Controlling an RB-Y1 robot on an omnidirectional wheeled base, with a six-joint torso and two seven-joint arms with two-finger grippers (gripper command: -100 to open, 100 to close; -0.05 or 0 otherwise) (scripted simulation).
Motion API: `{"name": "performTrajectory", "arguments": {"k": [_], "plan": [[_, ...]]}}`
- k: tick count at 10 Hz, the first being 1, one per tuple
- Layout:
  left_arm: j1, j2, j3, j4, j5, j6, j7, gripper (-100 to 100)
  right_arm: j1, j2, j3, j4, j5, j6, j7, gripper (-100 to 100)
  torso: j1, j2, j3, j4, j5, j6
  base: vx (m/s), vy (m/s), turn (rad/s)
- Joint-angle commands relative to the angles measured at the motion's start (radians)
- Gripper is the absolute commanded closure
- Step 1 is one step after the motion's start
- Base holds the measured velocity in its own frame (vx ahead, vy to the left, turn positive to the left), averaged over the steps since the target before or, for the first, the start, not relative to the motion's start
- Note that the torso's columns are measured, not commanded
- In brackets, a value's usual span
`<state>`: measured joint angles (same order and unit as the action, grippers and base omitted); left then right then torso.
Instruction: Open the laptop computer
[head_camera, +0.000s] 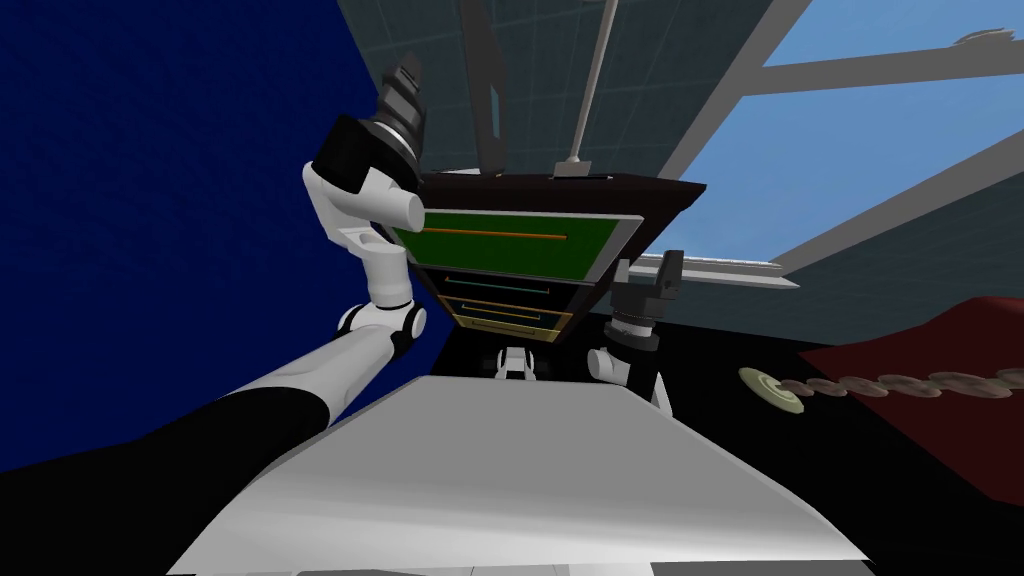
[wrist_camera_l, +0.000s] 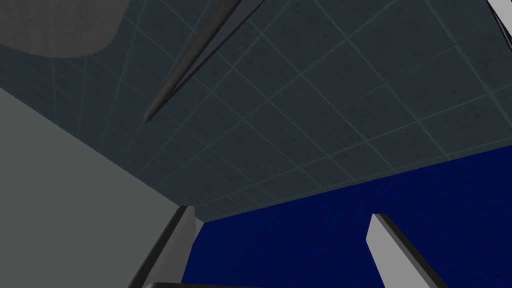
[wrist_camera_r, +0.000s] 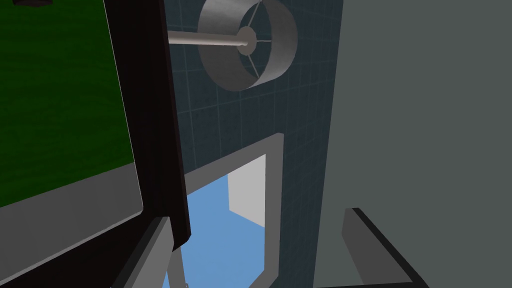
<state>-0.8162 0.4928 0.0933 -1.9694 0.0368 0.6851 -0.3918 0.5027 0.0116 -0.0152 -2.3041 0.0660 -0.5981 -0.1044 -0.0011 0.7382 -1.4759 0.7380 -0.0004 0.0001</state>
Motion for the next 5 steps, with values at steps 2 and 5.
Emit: {"name": "performTrajectory", "arguments": {"k": [2, 5], "plan": [[-0.08, 0.018, 0.0, 0.035, 0.011, 0.098, -0.035, -100, 0.0, 0.0, 0.0, 0.0, 0.0, 0.0, 0.0, 0, 0.002, 0.0, 0.0, 0.0, 0.001, 0.0, 0.019, -0.045, -0.013], [-0.172, 0.045, 0.0, 0.101, 0.03, 0.186, -0.098, -100, 0.0, 0.0, 0.0, 0.0, 0.0, 0.0, 0.0, 0, 0.0, -0.001, 0.0, 0.0, 0.0, 0.0, 0.031, -0.062, -0.013]]}}
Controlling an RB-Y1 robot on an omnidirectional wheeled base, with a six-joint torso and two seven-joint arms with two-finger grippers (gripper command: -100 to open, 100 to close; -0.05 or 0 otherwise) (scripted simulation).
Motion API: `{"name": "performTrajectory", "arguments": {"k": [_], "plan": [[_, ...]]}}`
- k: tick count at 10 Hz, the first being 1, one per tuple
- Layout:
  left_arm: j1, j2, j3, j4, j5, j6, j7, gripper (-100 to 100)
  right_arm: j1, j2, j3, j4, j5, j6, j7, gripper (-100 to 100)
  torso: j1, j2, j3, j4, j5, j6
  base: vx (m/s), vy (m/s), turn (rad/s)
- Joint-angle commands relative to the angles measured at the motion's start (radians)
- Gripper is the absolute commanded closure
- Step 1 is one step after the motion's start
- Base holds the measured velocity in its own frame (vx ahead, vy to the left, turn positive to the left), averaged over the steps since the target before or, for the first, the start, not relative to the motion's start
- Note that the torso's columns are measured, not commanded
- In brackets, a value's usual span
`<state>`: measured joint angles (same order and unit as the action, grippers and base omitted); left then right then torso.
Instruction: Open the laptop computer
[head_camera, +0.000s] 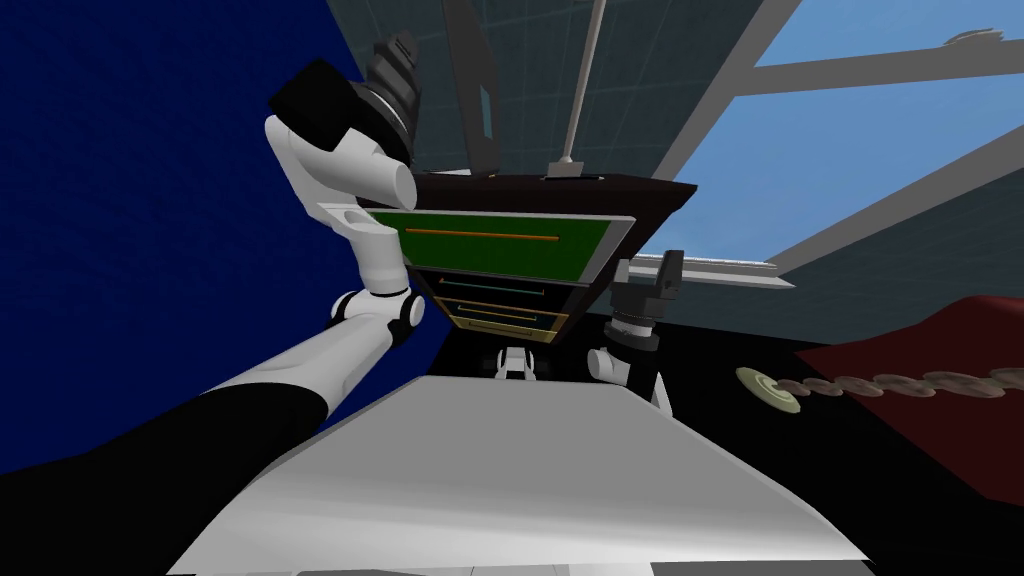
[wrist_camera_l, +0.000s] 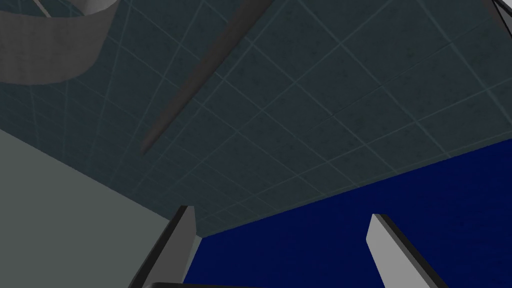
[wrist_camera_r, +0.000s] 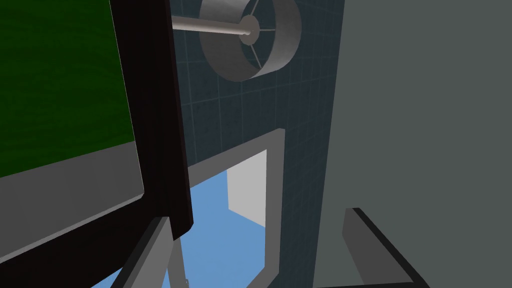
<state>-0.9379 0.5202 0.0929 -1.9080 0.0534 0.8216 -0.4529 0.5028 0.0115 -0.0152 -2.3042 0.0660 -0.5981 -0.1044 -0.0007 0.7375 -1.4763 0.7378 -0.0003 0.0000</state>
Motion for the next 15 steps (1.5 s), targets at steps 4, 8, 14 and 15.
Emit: {"name": "performTrajectory", "arguments": {"k": [4, 8, 14, 15], "plan": [[-0.133, 0.029, -0.001, 0.073, 0.023, 0.151, -0.068, -100, 0.0, 0.0, 0.0, 0.0, 0.0, 0.0, 0.0, 0, 0.001, 0.001, 0.001, 0.001, 0.001, 0.0, 0.014, -0.038, -0.009], [-0.24, 0.051, -0.003, 0.138, 0.041, 0.263, -0.13, -100, 0.0, 0.0, 0.0, 0.0, 0.0, 0.0, 0.0, 0, 0.0, 0.0, 0.0, 0.0, 0.0, 0.0, 0.024, -0.056, -0.013], [-0.38, 0.079, -0.006, 0.224, 0.066, 0.428, -0.215, -100, 0.0, 0.0, 0.0, 0.0, 0.0, 0.0, 0.0, 0, 0.0, 0.0, -0.001, 0.0, 0.0, 0.001, 0.022, -0.047, -0.011], [-0.421, 0.087, -0.007, 0.248, 0.074, 0.46, -0.24, -100, 0.0, 0.0, 0.0, 0.0, 0.0, 0.0, 0.0, 0, 0.0, 0.0, 0.0, 0.0, 0.0, 0.0, 0.016, -0.046, -0.02]]}}
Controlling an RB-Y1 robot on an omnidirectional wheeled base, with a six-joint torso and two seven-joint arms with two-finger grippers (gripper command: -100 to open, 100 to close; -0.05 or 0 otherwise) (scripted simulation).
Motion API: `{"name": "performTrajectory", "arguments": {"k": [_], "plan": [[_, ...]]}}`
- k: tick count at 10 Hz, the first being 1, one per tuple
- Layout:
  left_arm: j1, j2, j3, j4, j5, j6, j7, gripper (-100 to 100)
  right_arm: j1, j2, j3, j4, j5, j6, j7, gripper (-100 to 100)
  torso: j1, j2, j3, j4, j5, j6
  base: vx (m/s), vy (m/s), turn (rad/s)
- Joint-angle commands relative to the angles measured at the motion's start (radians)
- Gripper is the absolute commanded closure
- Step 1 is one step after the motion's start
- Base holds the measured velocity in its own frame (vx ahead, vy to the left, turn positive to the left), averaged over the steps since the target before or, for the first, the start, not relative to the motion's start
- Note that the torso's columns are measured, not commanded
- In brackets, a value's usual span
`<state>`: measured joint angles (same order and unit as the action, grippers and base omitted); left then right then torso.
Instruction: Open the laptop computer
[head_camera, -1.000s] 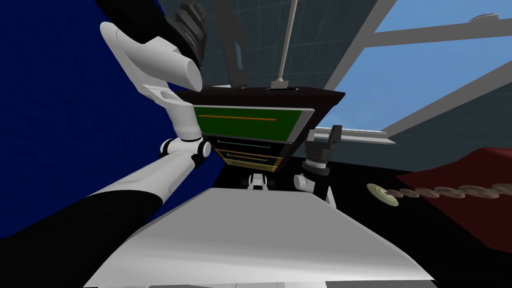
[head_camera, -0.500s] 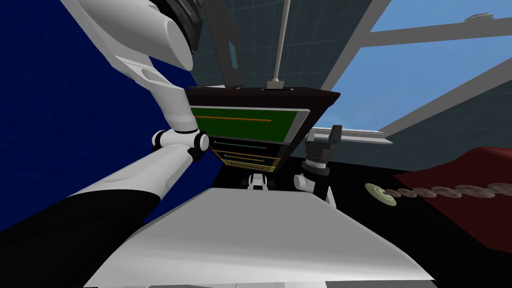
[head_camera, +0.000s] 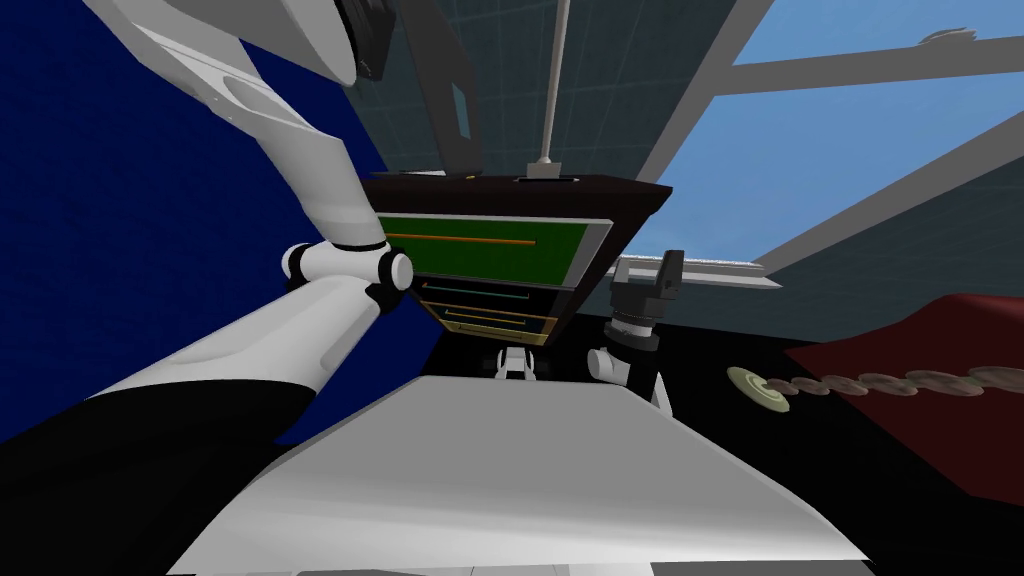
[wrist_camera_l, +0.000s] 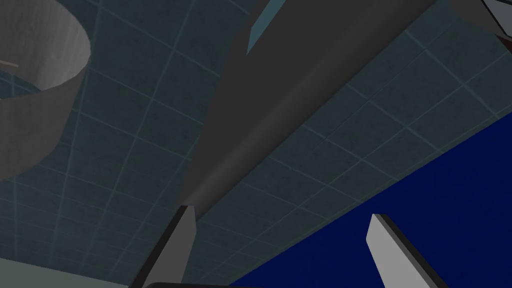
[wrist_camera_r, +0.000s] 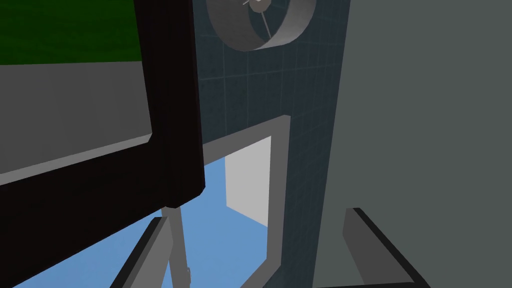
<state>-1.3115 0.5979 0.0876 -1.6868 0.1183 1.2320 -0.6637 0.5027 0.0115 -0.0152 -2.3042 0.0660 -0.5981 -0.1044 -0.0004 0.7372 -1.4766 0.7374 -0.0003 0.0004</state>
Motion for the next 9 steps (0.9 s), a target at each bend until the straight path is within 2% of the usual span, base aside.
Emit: {"name": "performTrajectory", "arguments": {"k": [1, 2, 3, 6, 9], "plan": [[-0.047, 0.01, -0.001, 0.027, 0.009, 0.064, -0.029, -100, 0.0, 0.0, 0.0, 0.0, 0.0, 0.0, 0.0, 0, 0.0, 0.0, 0.0, 0.0, 0.0, 0.0, 0.018, -0.043, -0.006], [-0.084, 0.018, -0.002, 0.049, 0.016, 0.102, -0.052, -100, 0.0, 0.0, 0.0, 0.0, 0.0, 0.0, 0.0, 0, 0.0, 0.0, 0.0, 0.0, 0.0, 0.0, 0.018, -0.044, -0.012], [-0.084, 0.018, -0.002, 0.049, 0.016, 0.106, -0.052, -100, 0.0, 0.0, 0.0, 0.0, 0.0, 0.0, 0.0, 0, 0.0, 0.0, 0.0, 0.0, 0.0, 0.0, 0.014, -0.034, -0.005], [-0.171, 0.044, -0.004, 0.099, 0.032, 0.201, -0.106, -100, 0.0, 0.0, 0.0, 0.0, 0.0, 0.0, 0.0, 0, -0.001, 0.0, 0.0, 0.0, 0.0, 0.0, 0.023, -0.048, -0.014], [-0.221, 0.064, -0.006, 0.126, 0.042, 0.263, -0.138, -100, 0.0, 0.0, 0.0, 0.0, 0.0, 0.0, 0.0, 0, 0.001, 0.001, 0.001, 0.001, 0.001, 0.0, 0.015, -0.045, -0.009]]}}
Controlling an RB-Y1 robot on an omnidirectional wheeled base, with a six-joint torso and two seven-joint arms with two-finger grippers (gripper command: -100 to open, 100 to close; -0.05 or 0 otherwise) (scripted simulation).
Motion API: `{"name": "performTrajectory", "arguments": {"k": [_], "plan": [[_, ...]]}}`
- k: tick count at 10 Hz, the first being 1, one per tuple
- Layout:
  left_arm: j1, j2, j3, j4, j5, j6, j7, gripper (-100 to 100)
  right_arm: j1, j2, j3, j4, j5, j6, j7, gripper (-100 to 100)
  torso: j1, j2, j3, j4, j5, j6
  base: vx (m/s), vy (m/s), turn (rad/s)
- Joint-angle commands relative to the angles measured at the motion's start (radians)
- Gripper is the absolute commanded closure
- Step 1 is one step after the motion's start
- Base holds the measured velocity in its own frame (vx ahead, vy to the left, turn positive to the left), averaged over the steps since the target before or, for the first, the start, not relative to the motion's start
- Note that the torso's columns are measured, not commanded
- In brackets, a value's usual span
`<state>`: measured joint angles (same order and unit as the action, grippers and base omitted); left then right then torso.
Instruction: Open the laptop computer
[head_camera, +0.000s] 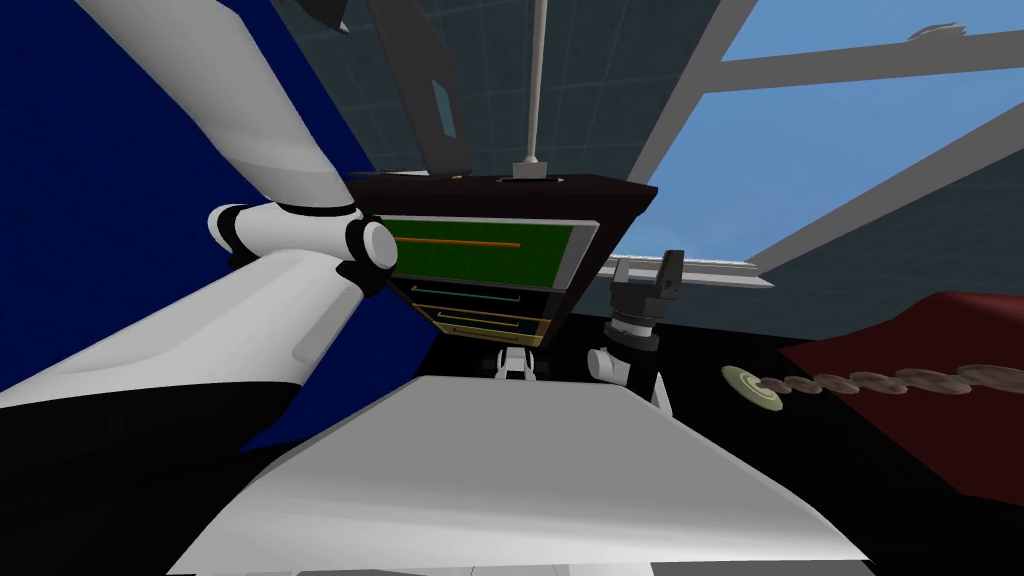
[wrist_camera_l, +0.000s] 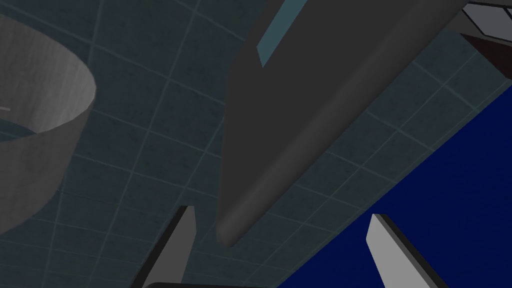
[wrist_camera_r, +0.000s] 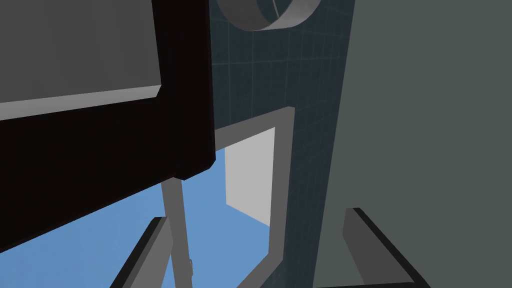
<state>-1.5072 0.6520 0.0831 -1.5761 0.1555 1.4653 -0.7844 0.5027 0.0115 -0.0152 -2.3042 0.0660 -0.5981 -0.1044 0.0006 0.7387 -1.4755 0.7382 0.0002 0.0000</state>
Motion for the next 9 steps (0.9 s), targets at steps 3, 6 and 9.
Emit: {"name": "performTrajectory", "arguments": {"k": [3, 6, 9], "plan": [[-0.024, 0.012, 0.002, 0.004, 0.005, 0.033, -0.015, -100, 0.0, 0.0, 0.0, 0.0, 0.0, 0.0, 0.0, 0, 0.002, -0.005, -0.003, -0.001, 0.0, 0.0, 0.059, 0.001, -0.02], [-0.032, 0.014, 0.055, 0.034, 0.007, 0.045, 0.04, 100, 0.0, 0.0, 0.0, 0.0, 0.0, 0.0, 0.0, 0, 0.006, 0.0, 0.001, -0.002, 0.005, -0.003, 0.003, 0.012, 0.007], [-0.039, 0.016, 0.109, 0.064, 0.008, 0.053, 0.097, 100, 0.0, 0.0, 0.0, 0.0, 0.0, 0.0, 0.0, 0, 0.004, -0.002, -0.002, -0.002, 0.003, -0.001, -0.002, 0.026, 0.014]]}}
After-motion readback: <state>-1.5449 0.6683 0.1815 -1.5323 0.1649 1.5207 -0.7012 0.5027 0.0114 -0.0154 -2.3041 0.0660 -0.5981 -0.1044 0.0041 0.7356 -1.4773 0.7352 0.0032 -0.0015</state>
